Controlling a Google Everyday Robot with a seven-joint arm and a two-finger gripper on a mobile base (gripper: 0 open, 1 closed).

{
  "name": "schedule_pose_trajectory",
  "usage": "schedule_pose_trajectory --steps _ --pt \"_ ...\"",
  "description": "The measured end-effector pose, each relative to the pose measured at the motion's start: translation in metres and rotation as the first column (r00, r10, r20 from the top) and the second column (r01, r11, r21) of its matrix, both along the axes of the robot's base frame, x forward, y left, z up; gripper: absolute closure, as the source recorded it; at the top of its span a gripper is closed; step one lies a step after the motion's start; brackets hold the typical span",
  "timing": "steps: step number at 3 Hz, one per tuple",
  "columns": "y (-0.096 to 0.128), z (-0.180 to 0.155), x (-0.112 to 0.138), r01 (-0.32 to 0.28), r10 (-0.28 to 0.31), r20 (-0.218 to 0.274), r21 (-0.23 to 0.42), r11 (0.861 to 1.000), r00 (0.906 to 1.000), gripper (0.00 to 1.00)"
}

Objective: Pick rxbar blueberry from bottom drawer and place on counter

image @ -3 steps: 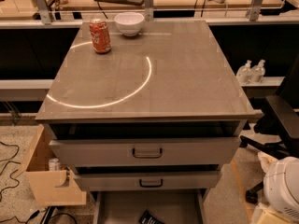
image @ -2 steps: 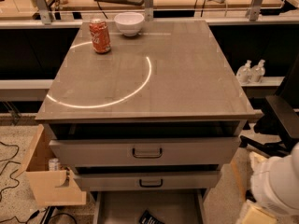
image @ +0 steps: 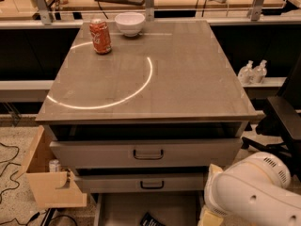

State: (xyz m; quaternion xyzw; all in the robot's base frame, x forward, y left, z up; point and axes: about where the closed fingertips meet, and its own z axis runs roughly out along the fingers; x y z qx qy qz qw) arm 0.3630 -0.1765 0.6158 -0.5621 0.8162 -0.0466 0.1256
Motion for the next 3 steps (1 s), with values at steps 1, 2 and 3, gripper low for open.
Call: schedule_pose_trajectory --steps 1,2,3 --pt "0.012 -0.045 0.014 -0.005 0.005 0.021 0.016 1.0 0.9998 0.0" --pt "0.018 -0.071 0.02 0.063 -0.065 0.025 0.073 0.995 0.9976 0.0" --pt "0.022 -0.091 0.016 0.13 -0.128 -0.02 0.107 0.986 0.9915 0.0"
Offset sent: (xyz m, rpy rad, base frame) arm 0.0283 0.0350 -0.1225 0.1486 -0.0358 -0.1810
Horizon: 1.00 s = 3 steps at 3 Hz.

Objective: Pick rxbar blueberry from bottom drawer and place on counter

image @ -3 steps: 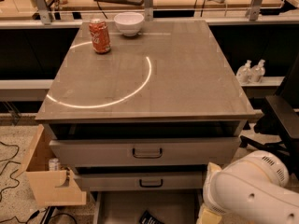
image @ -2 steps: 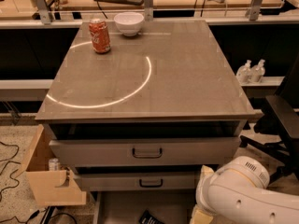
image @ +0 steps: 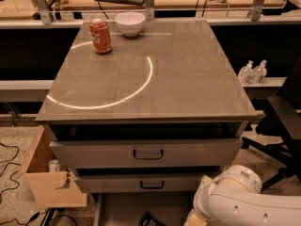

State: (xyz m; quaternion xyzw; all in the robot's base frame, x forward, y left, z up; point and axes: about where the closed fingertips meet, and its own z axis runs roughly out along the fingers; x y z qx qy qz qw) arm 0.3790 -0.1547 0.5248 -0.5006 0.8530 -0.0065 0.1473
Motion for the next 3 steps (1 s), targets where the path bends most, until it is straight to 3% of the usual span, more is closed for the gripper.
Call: schedule_pose_trajectory --steps 2,3 --pt "0.004 -0.008 0.003 0.004 -0.004 0.002 0.001 1.0 1.0 0.0" --pt "0.026 -0.049 0.005 -0.006 0.008 -0.034 0.034 0.999 0.9994 0.0"
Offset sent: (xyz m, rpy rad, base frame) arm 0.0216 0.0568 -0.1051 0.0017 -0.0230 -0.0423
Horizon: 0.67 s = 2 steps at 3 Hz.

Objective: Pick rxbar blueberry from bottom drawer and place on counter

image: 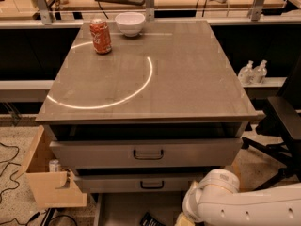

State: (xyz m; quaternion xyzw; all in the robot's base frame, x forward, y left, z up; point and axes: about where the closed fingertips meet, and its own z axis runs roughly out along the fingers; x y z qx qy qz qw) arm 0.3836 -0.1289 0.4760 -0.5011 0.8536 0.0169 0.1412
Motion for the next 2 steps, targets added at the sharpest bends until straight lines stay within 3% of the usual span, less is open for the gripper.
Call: schedule_pose_trajectory --steps 1,2 --pt "0.017 -0.046 -0.004 0.042 -0.04 -0.055 0.038 0.998 0.9977 0.0" --pt "0.036 -0.097 -0.011 0.108 -0.101 -0.112 0.053 0.993 0.9885 0.0"
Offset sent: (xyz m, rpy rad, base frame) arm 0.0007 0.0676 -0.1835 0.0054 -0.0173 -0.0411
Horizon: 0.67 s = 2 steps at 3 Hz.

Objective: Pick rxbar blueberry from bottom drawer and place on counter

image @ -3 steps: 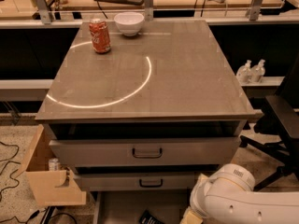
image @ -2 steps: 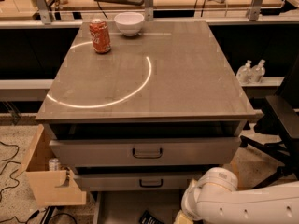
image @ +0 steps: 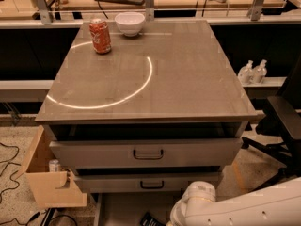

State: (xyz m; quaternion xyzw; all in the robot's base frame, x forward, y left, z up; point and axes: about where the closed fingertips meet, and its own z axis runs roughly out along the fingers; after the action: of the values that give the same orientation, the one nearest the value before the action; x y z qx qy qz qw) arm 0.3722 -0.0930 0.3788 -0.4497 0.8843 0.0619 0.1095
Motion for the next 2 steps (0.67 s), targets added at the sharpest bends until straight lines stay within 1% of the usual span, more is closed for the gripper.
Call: schedule_pose_trajectory --steps 1,2 --pt "0.0176 -0.0621 -0.0207 0.077 -0.076 -0.031 0.037 0.996 0.9967 0.0" --pt "0.0174 -0.0615 -0.0201 0.076 -0.075 -0.029 0.036 0.996 0.9968 0.0"
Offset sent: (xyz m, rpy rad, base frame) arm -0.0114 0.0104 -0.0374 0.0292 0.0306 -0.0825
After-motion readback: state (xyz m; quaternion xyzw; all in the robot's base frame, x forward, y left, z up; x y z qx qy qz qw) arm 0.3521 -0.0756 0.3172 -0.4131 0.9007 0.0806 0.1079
